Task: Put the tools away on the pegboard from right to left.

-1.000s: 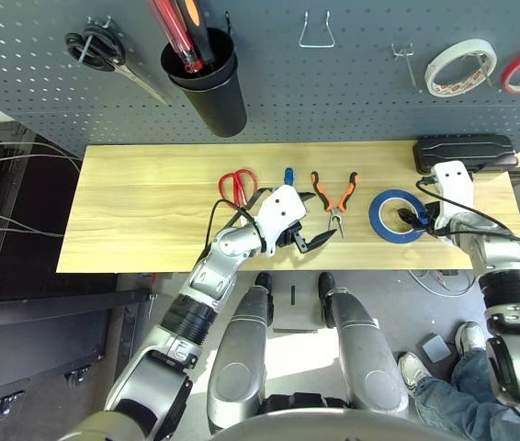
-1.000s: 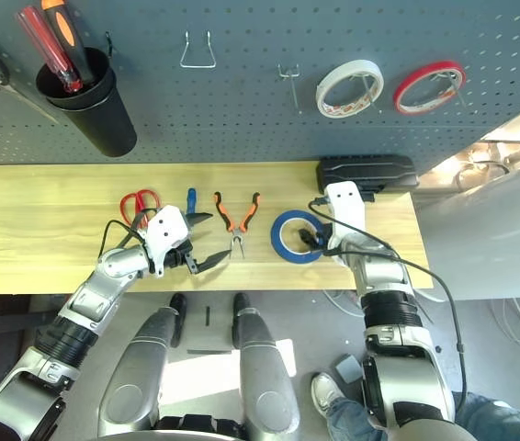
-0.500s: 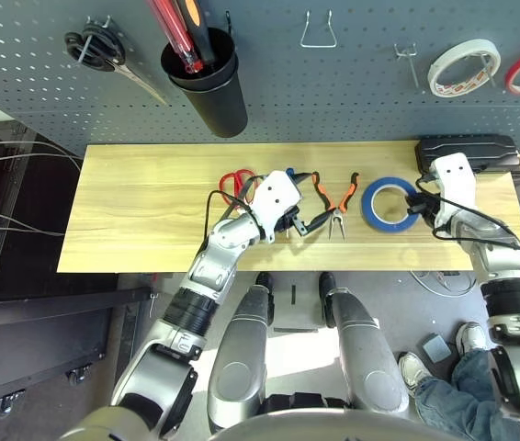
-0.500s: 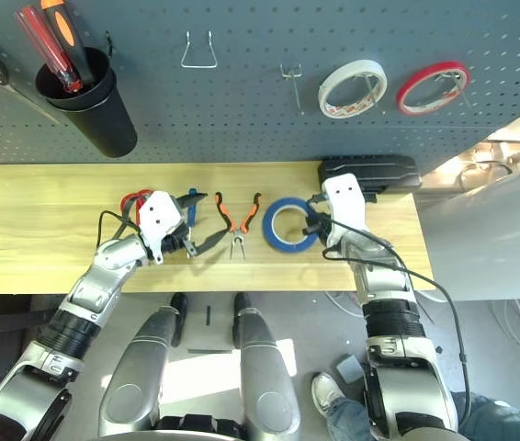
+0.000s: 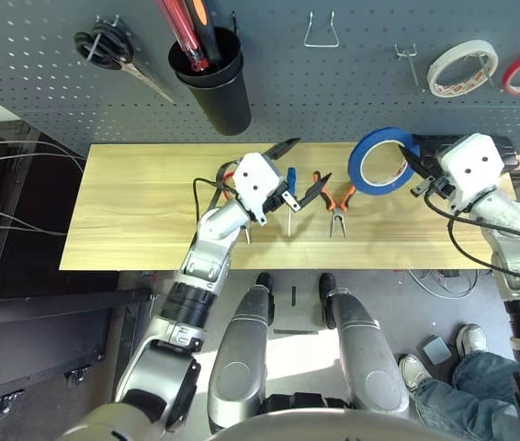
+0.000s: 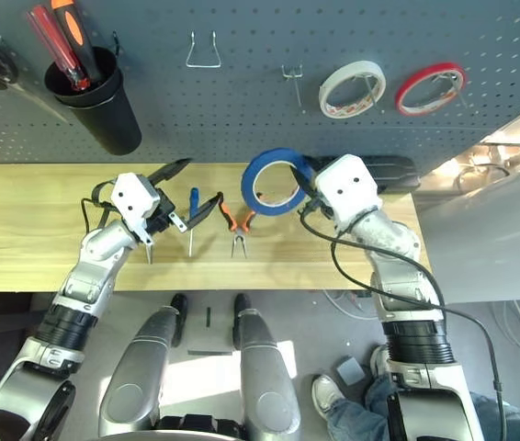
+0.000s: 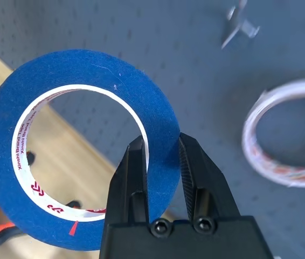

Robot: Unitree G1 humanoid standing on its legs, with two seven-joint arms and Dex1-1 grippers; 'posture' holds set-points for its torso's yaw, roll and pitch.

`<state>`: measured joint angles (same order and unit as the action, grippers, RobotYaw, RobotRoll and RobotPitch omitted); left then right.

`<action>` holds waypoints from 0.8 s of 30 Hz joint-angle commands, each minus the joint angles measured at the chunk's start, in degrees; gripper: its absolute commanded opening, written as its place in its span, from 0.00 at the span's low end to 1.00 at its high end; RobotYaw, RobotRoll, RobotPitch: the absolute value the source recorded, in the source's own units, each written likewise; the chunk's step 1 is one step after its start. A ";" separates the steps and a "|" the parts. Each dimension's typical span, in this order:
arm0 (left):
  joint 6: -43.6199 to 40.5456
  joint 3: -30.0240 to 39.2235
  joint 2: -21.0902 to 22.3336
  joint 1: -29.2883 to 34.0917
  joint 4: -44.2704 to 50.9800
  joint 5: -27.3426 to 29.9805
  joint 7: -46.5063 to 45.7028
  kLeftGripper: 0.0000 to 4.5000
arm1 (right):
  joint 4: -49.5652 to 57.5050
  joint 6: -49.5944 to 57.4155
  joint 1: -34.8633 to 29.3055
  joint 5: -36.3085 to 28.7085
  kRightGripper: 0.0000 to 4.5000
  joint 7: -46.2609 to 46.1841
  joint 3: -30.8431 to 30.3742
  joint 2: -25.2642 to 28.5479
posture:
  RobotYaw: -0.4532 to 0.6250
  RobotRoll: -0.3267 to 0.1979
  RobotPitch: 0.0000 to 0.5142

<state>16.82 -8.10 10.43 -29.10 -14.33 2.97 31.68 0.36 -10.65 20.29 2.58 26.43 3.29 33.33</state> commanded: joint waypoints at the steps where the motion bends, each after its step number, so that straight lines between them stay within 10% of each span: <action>1: 1.12 -0.25 -0.10 0.72 -2.18 0.08 0.38 1.00 | 1.59 -3.44 -1.14 1.25 0.16 -0.75 1.08 1.09 | 0.43 0.62 0.72; 24: 3.75 0.30 -0.41 -1.22 -5.06 -0.27 -0.11 1.00 | -0.11 -3.97 8.54 4.85 0.16 -8.30 4.29 1.77 | 0.43 0.62 0.69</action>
<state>19.88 -7.45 10.18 -31.26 -18.23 2.94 31.52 1.57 -15.23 28.98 6.20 18.90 7.62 34.71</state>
